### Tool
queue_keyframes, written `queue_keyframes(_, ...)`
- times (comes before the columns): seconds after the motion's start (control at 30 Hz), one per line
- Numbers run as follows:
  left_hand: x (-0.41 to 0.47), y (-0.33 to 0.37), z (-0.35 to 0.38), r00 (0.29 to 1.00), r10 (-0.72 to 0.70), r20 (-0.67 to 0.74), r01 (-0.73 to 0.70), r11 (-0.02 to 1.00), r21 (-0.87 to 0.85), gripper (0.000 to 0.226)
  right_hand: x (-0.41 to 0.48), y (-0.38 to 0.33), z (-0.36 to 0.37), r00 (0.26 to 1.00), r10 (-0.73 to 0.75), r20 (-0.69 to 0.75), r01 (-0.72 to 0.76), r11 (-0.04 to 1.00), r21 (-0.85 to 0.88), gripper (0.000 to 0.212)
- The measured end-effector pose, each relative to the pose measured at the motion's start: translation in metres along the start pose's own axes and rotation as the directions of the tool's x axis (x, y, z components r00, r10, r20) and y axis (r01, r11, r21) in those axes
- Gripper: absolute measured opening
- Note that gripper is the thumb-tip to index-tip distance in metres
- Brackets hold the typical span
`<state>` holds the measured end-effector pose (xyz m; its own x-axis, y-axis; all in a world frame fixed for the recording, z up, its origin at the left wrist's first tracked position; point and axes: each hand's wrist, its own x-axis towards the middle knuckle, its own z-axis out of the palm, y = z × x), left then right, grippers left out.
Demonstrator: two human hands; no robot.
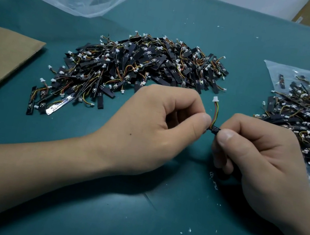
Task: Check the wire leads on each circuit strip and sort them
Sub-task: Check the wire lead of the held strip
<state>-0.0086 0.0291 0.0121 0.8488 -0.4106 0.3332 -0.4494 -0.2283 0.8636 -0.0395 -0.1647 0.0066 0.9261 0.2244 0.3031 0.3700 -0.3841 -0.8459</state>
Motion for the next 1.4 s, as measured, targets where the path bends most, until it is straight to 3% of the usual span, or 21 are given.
queue_keyframes(0.6,-0.0018,-0.001,0.0005,0.998,0.045,0.037,-0.048,0.996,0.071,0.018,0.0005,0.0008,-0.0014,0.999,0.016,-0.048,-0.015,1.0,0.019,0.026)
queue_keyframes(0.97,-0.001,0.0016,-0.001,0.999,0.043,0.026,-0.045,0.996,0.072,0.02,0.0023,0.0011,0.0005,0.995,0.078,0.059,-0.082,0.995,0.062,0.028)
queue_keyframes(1.1,-0.0016,0.0037,-0.0012,0.996,0.029,0.088,-0.033,0.999,0.038,0.019,0.0016,0.0006,-0.0008,0.997,0.066,0.043,-0.068,0.997,0.035,0.028)
queue_keyframes(1.4,-0.0011,0.0014,0.0019,0.998,-0.042,0.044,0.039,0.997,0.071,0.025,-0.0002,-0.0026,-0.0004,0.997,-0.011,0.079,0.022,0.991,-0.136,0.028)
